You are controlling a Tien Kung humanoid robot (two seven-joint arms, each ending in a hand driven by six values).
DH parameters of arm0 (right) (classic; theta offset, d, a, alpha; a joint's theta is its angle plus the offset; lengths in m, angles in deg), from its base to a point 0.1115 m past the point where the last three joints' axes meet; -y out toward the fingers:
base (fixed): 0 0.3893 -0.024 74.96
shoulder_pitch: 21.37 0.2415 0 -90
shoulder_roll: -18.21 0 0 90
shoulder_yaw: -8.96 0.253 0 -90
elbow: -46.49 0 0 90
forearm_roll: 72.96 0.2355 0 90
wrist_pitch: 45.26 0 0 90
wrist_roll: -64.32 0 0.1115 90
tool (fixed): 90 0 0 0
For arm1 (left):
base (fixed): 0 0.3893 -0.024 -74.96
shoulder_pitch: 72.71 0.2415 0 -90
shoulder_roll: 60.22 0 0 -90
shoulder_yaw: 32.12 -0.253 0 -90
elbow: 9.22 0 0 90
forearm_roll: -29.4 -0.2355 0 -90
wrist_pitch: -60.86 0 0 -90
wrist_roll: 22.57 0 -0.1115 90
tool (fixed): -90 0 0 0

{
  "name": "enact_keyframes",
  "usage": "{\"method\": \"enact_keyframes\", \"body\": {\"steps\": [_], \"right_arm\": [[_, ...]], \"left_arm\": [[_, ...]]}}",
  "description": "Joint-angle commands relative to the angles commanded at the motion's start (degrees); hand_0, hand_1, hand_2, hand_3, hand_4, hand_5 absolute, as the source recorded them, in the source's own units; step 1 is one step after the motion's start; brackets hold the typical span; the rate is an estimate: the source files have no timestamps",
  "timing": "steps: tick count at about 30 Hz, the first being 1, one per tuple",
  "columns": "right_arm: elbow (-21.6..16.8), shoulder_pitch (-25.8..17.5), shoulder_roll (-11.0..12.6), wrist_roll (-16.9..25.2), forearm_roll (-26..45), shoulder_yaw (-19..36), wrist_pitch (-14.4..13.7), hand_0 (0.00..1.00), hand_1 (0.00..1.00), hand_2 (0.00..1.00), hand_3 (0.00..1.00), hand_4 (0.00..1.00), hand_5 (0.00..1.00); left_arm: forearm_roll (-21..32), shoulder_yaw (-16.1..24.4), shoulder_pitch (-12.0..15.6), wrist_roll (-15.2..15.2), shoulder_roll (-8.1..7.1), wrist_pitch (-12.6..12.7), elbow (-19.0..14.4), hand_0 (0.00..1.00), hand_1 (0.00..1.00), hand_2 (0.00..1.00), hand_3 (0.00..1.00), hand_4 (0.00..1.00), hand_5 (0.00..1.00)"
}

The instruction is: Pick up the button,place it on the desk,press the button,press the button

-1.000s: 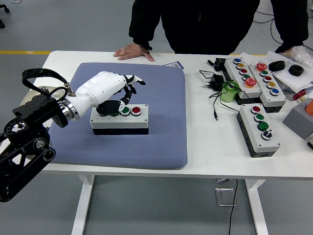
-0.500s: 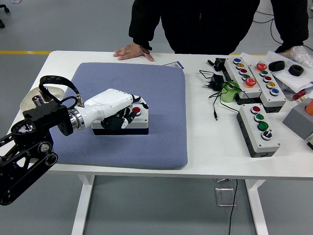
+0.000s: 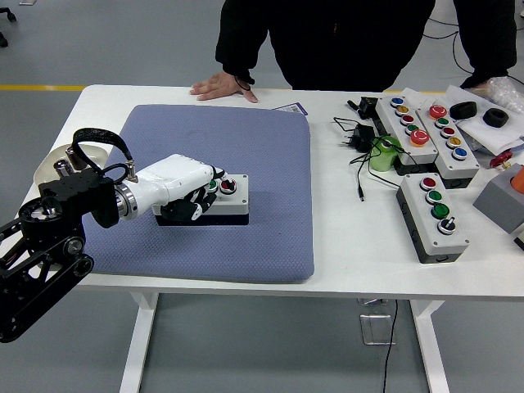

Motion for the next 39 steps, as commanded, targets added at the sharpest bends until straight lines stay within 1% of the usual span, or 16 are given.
{"method": "enact_keyframes", "body": {"steps": [1, 6, 7, 9, 13, 14, 19, 20, 26, 31, 33, 37, 39], "right_arm": [[0.0, 0.0, -0.01, -0.01, -0.08, 0.06, 0.0, 0.746, 0.7, 0.712, 0.581, 0.181, 0.131], [0.0, 0.0, -0.03, -0.03, -0.18, 0.16, 0.01, 0.746, 0.7, 0.712, 0.581, 0.181, 0.131], [0.0, 0.01, -0.03, -0.04, -0.21, 0.19, 0.01, 0.746, 0.699, 0.712, 0.582, 0.18, 0.131], [0.0, 0.01, -0.03, -0.05, -0.23, 0.19, 0.01, 0.746, 0.699, 0.712, 0.582, 0.18, 0.131], [0.0, 0.03, -0.03, -0.05, -0.35, 0.27, 0.02, 0.746, 0.699, 0.712, 0.582, 0.18, 0.131], [0.0, 0.04, -0.04, -0.05, -0.37, 0.3, 0.01, 0.746, 0.7, 0.712, 0.581, 0.181, 0.131], [0.0, 0.09, -0.02, -0.02, -0.23, 0.18, 0.01, 0.746, 0.7, 0.712, 0.581, 0.181, 0.131], [0.0, 0.1, -0.02, -0.02, -0.25, 0.18, 0.01, 0.746, 0.698, 0.712, 0.582, 0.181, 0.131], [0.0, 0.14, -0.03, -0.02, -0.28, 0.2, 0.0, 0.746, 0.699, 0.712, 0.58, 0.181, 0.13], [0.0, 0.12, -0.05, -0.04, -0.31, 0.28, -0.01, 0.746, 0.699, 0.712, 0.58, 0.181, 0.13], [0.0, 0.09, -0.05, -0.05, -0.35, 0.31, -0.01, 0.746, 0.699, 0.711, 0.58, 0.181, 0.131], [0.0, -0.01, -0.05, -0.08, -0.42, 0.35, 0.0, 0.746, 0.699, 0.711, 0.58, 0.181, 0.131], [0.0, -0.03, -0.04, -0.08, -0.41, 0.34, -0.01, 0.746, 0.699, 0.711, 0.58, 0.18, 0.132]], "left_arm": [[-0.18, 0.01, -0.01, -0.48, 0.04, 0.14, 0.22, 0.159, 0.144, 0.179, 0.756, 0.194, 0.002], [-1.19, -0.04, 0.01, -2.8, 0.08, 0.06, 1.12, 0.159, 0.144, 0.179, 0.756, 0.194, 0.002], [-1.4, -0.02, 0.01, -3.15, 0.09, 0.1, 1.26, 0.144, 0.123, 0.17, 0.803, 0.161, 0.002], [-1.85, 0.13, -0.03, -3.72, 0.12, -0.02, 1.55, 0.144, 0.123, 0.17, 0.803, 0.161, 0.002], [-2.06, 0.22, -0.16, -4.1, 0.13, -0.33, 2.07, 0.144, 0.123, 0.17, 0.803, 0.161, 0.002], [-2.09, 0.31, -0.16, -4.14, 0.13, -0.34, 2.1, 0.142, 0.121, 0.169, 0.81, 0.146, 0.002], [-2.01, 0.66, -0.36, -4.42, 0.1, -0.75, 1.96, 0.142, 0.121, 0.169, 0.81, 0.146, 0.002], [-2.05, 0.57, -0.45, -4.51, 0.1, -0.89, 2.0, 0.139, 0.116, 0.166, 0.806, 0.126, 0.002], [-2.86, -0.18, -0.84, -4.5, -0.18, -2.99, 1.96, 0.136, 0.113, 0.163, 0.8, 0.115, 0.002], [-3.51, -1.08, -1.57, -4.62, -0.4, -3.94, 1.97, 0.136, 0.113, 0.163, 0.8, 0.115, 0.002], [-4.2, -1.54, -2.08, -4.86, -0.33, -4.61, 2.11, 0.129, 0.106, 0.157, 0.785, 0.097, 0.002], [-5.5, -2.37, -3.18, -5.26, -0.17, -6.9, 2.09, 0.129, 0.106, 0.157, 0.785, 0.097, 0.002], [-5.82, -2.7, -3.59, -5.32, -0.12, -7.86, 2.09, 0.122, 0.096, 0.15, 0.766, 0.082, 0.002]]}}
